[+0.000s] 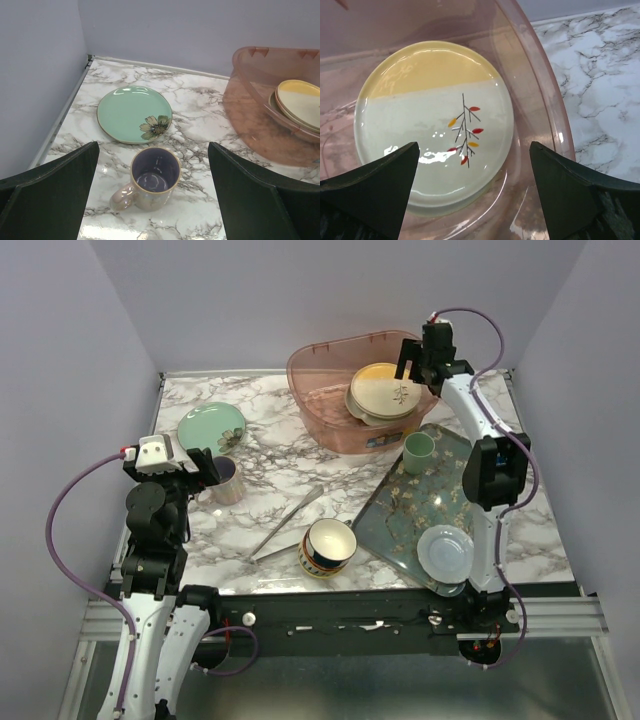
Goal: Place the mixed dishes into the plastic bin
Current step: Place the plate in the plastic bin, then pick up the plate at the center of the board.
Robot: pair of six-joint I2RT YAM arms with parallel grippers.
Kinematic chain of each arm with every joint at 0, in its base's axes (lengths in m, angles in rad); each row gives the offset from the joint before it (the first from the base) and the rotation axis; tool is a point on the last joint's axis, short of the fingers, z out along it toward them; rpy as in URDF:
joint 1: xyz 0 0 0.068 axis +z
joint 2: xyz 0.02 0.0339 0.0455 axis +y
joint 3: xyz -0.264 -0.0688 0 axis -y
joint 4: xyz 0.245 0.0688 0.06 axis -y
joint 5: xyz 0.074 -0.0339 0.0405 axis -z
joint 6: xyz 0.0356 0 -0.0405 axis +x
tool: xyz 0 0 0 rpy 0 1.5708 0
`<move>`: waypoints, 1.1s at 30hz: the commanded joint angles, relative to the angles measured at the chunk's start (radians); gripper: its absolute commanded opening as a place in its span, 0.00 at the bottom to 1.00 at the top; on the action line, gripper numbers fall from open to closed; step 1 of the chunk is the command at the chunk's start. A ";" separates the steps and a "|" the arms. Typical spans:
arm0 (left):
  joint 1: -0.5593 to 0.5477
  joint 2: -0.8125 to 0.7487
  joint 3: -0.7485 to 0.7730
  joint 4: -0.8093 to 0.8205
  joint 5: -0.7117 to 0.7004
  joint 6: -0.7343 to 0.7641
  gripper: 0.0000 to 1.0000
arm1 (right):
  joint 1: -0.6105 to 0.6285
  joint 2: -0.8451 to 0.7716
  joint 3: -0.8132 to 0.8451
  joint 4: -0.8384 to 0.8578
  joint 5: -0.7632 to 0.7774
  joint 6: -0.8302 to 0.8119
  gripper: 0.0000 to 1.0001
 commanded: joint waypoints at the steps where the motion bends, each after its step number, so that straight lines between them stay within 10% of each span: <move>1: 0.007 -0.010 -0.012 0.013 0.015 -0.006 0.99 | -0.002 -0.133 -0.077 0.032 -0.137 -0.060 1.00; 14: 0.007 0.004 -0.014 0.010 0.015 -0.012 0.99 | -0.004 -0.483 -0.434 0.076 -1.039 -0.398 1.00; 33: 0.030 0.073 0.004 -0.001 0.115 -0.087 0.99 | -0.007 -1.006 -0.904 0.109 -1.176 -0.505 1.00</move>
